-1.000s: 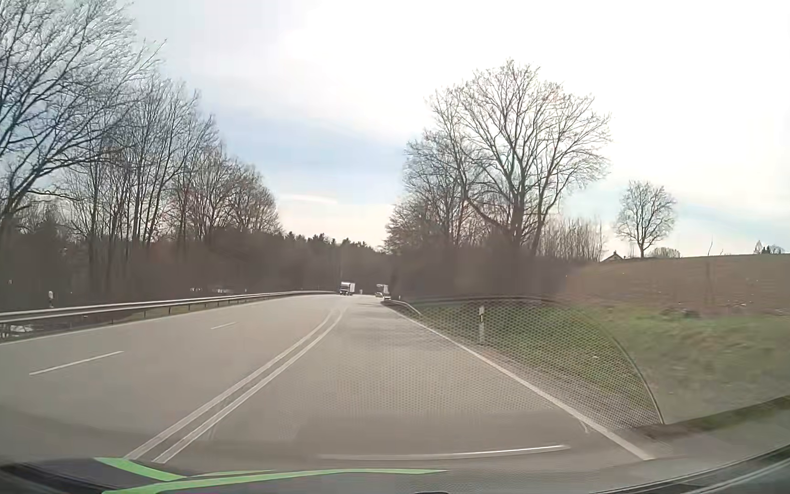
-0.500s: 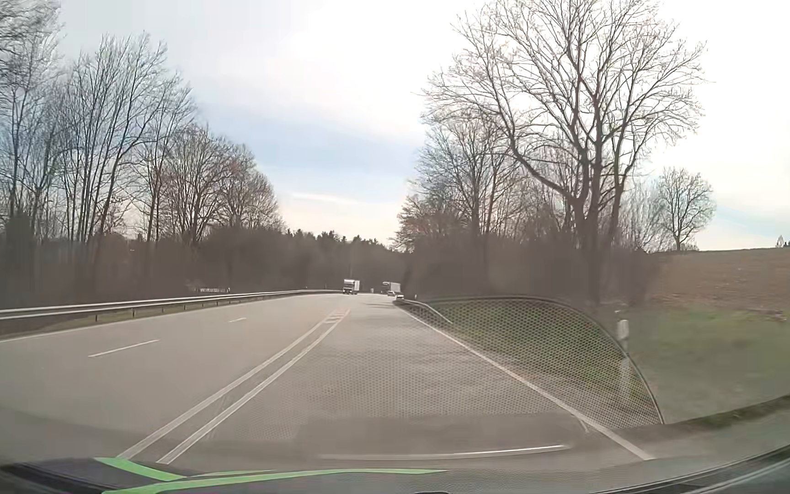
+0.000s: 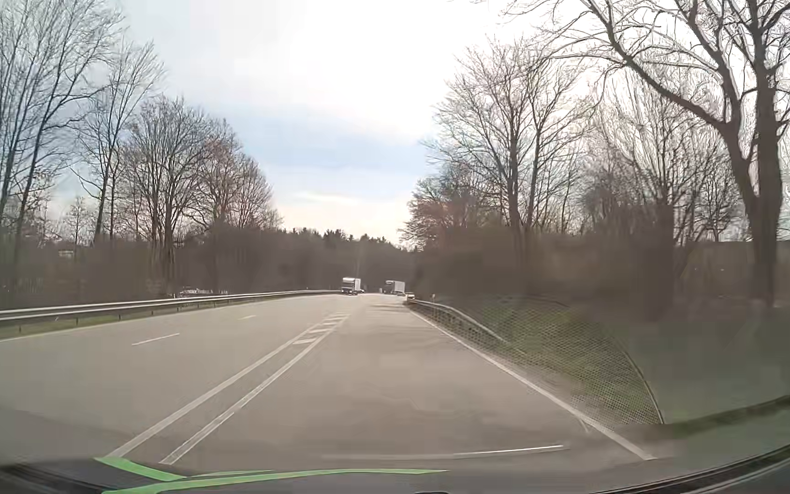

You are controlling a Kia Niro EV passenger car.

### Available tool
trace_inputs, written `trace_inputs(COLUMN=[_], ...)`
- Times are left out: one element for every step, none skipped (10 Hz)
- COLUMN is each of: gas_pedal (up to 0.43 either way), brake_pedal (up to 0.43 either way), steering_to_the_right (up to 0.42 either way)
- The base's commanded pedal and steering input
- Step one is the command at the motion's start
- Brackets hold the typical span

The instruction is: Follow the waypoints while adhering to traffic rules and regulations

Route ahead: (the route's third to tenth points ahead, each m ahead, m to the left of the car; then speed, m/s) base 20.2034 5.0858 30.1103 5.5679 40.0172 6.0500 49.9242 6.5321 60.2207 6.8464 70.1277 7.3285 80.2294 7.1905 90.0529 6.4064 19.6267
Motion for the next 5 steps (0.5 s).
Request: trace_inputs(gas_pedal=[0.067,0.067,0.067,0.067,0.067], brake_pedal=[0.0,0.0,0.0,0.0,0.0], steering_to_the_right=[-0.006,-0.006,-0.005,-0.004,-0.004])
